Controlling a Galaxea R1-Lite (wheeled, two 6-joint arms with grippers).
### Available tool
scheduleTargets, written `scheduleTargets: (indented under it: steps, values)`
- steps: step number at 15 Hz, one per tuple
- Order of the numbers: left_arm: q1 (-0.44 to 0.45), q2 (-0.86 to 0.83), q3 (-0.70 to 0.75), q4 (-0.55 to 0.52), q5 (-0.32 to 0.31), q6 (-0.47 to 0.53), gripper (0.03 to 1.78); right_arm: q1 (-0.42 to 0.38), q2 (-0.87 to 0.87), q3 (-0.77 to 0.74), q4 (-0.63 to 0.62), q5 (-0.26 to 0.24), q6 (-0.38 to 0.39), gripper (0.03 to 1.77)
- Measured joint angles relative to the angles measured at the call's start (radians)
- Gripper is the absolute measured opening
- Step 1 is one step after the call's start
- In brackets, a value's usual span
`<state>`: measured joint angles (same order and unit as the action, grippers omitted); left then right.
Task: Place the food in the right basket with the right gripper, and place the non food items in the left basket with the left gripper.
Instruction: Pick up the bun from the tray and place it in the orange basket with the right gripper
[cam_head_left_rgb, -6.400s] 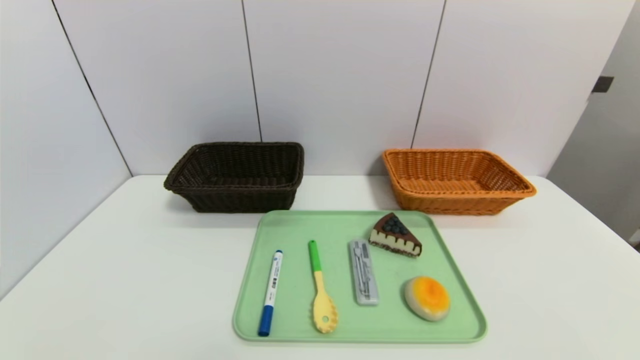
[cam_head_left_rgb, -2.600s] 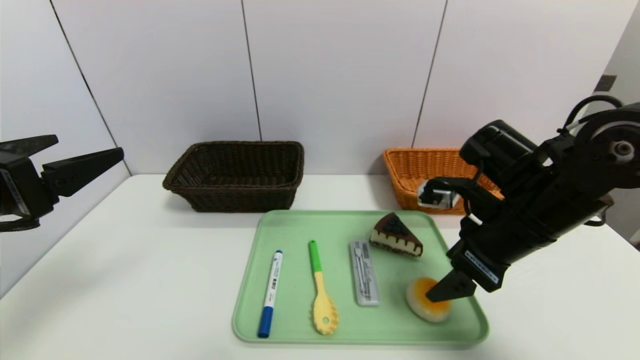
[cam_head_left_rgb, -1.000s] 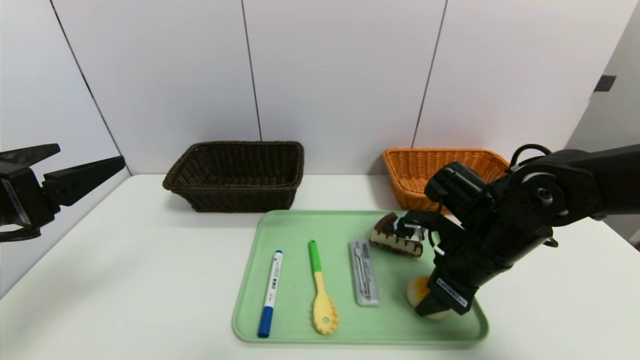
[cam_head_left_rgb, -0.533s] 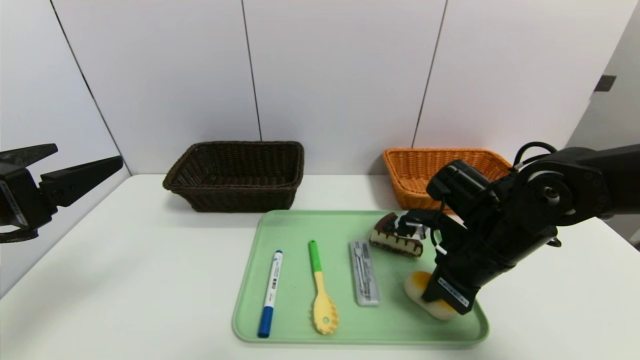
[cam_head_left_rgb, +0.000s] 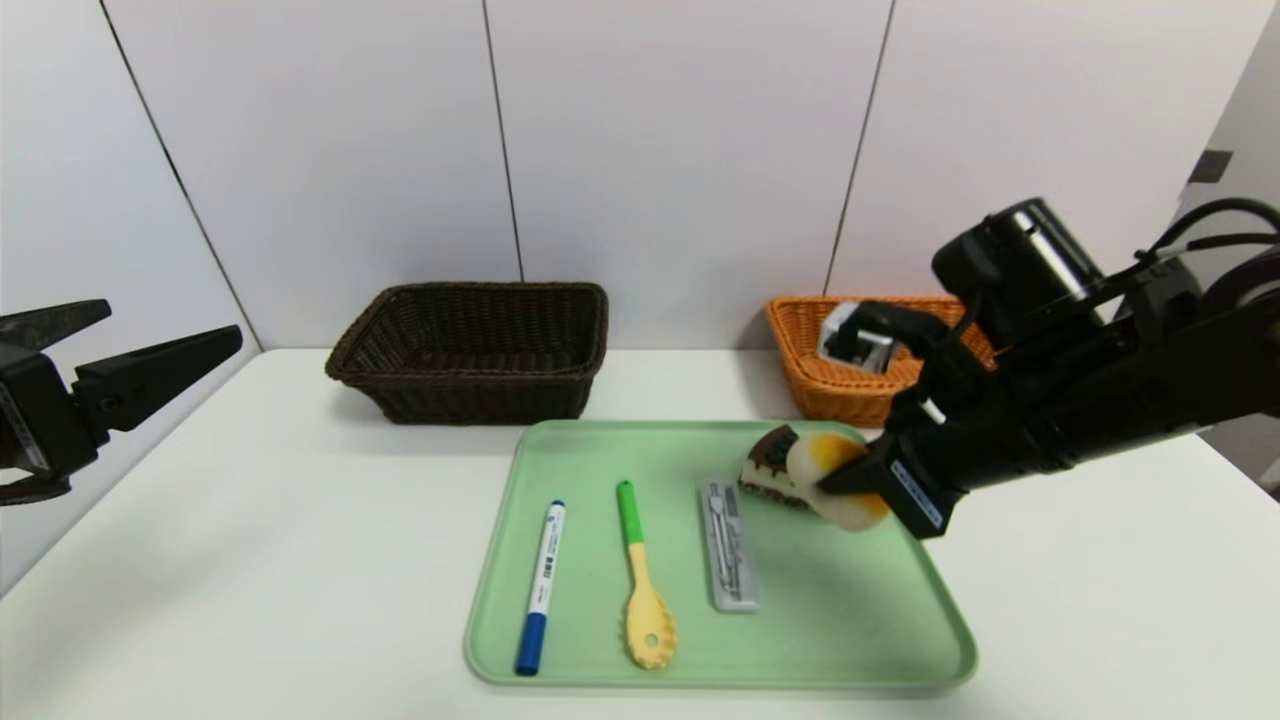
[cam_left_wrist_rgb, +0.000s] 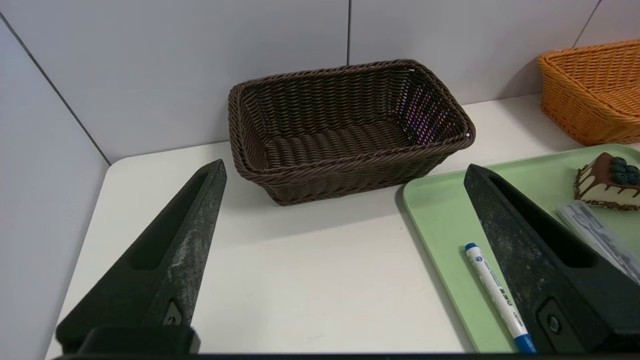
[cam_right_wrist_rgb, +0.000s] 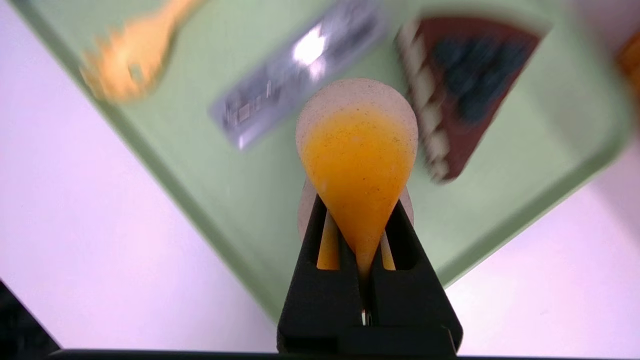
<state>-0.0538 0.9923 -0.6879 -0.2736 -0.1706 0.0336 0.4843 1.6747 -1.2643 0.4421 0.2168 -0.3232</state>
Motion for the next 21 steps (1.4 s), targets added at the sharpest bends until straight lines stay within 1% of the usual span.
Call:
scheduleTargets:
  steps: [2,4,6,9,11,14,16,19,21]
  values:
    - [0.0,-0.004,0.007,0.0,0.0,0.0,1.69,-0.02,-0.016,-0.064,-0.049,-0.002,0.086,0.1]
    - [0.0,-0.008,0.014,0.001,0.002,0.0,1.69,-0.069,0.004,-0.147,-0.104,-0.011,0.141,0.1]
    - [0.0,-0.013,0.028,0.0,0.005,0.0,1.69,-0.147,0.05,-0.23,-0.149,-0.047,0.151,0.1]
    - [0.001,-0.02,0.036,-0.001,0.01,0.0,1.69,-0.273,0.125,-0.32,-0.159,-0.088,0.151,0.09]
    - [0.001,-0.022,0.039,0.0,0.01,0.0,1.69,-0.356,0.188,-0.384,-0.161,-0.126,0.155,0.09]
    - [0.001,-0.024,0.039,0.0,0.011,0.001,1.69,-0.457,0.286,-0.476,-0.152,-0.147,0.156,0.09]
    - [0.001,-0.026,0.042,0.0,0.011,0.003,1.69,-0.493,0.352,-0.541,-0.126,-0.166,0.155,0.09]
    - [0.001,-0.029,0.042,0.0,0.01,0.003,1.69,-0.513,0.44,-0.604,-0.093,-0.227,0.156,0.09]
    - [0.001,-0.034,0.043,0.001,0.011,0.001,1.69,-0.517,0.482,-0.604,-0.09,-0.237,0.159,0.09]
